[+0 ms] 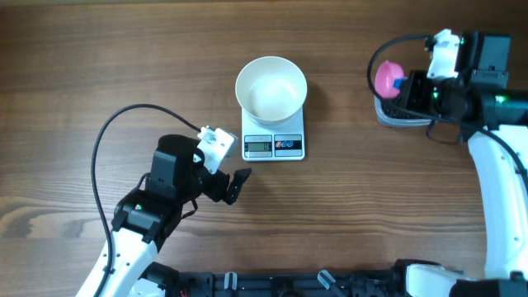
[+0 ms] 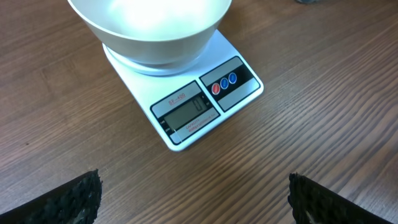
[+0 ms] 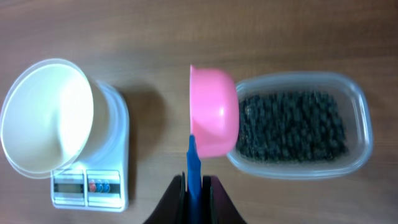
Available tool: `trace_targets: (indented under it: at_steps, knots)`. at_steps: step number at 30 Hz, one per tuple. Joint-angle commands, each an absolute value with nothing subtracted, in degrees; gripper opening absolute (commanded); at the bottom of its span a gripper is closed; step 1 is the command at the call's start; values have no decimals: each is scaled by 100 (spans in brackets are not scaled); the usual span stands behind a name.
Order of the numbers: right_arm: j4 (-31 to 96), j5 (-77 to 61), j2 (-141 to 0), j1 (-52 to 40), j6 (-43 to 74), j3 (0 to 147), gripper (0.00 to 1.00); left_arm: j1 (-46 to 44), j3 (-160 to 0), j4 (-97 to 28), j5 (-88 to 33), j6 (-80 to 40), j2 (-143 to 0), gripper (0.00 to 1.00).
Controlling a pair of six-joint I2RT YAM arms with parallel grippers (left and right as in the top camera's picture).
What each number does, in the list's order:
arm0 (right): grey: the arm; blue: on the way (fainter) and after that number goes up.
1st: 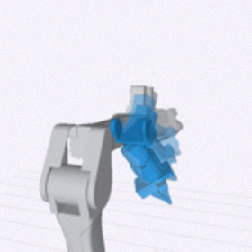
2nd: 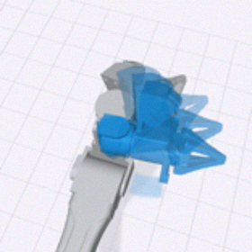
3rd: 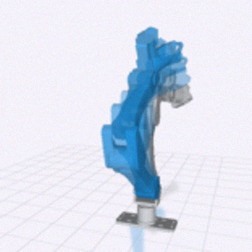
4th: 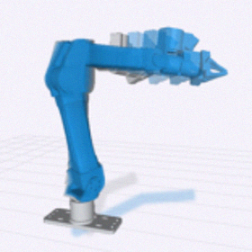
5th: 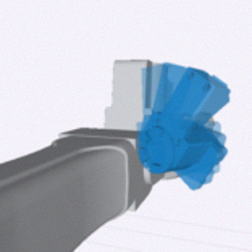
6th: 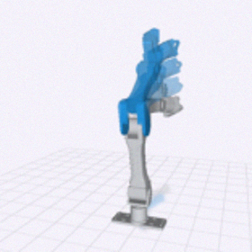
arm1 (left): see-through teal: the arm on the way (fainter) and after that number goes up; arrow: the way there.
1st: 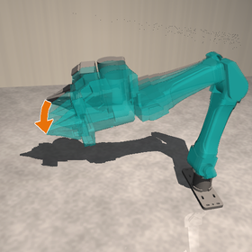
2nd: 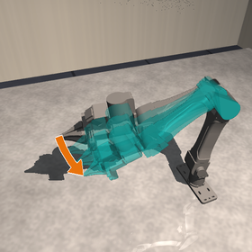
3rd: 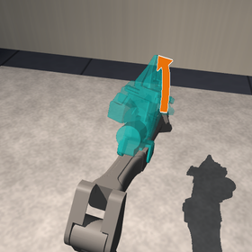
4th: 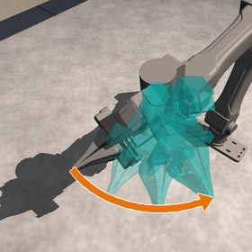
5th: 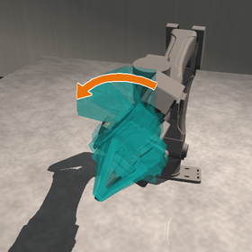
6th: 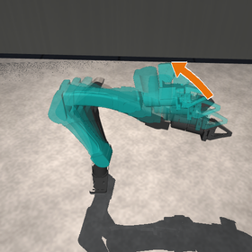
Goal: Scoop item into bowl and weigh 150g on scale
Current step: 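Move the held scoop with the right gripper over the bean tub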
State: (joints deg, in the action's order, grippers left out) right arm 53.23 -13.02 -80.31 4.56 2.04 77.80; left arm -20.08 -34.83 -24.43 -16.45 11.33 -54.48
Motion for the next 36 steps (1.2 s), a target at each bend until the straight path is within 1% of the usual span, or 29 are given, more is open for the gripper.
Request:
trace_targets:
  at_steps: [1,4,15,18,20,23,25,36]
  knots:
    - [5850,-1107,-7544,528,-849,7876,4,-1964,-3422,-2427,-1732,1201,-5454,100]
    - [6112,-1313,-7518,565,-958,7874,4,-1964,-3422,-2427,-1732,1201,-5454,100]
    - [6147,-1326,-7522,572,-578,7874,4,-1964,-3422,-2427,-1732,1201,-5454,100]
    - [6082,-1332,-7522,825,-582,7874,4,-1964,-3422,-2427,-1732,1201,-5454,100]
    - [6034,-1334,-7522,1234,-600,7874,4,-1964,-3422,-2427,-1732,1201,-5454,100]
    - [6005,-1334,-7522,1503,-617,7867,4,-1964,-3422,-2427,-1732,1201,-5454,100]
    - [6018,-1332,-7535,1551,-760,7863,4,-1964,-3422,-2427,-1732,1201,-5454,100]
    - [6036,-1306,-7553,1551,-755,7863,4,-1964,-3422,-2427,-1732,1201,-5454,100]
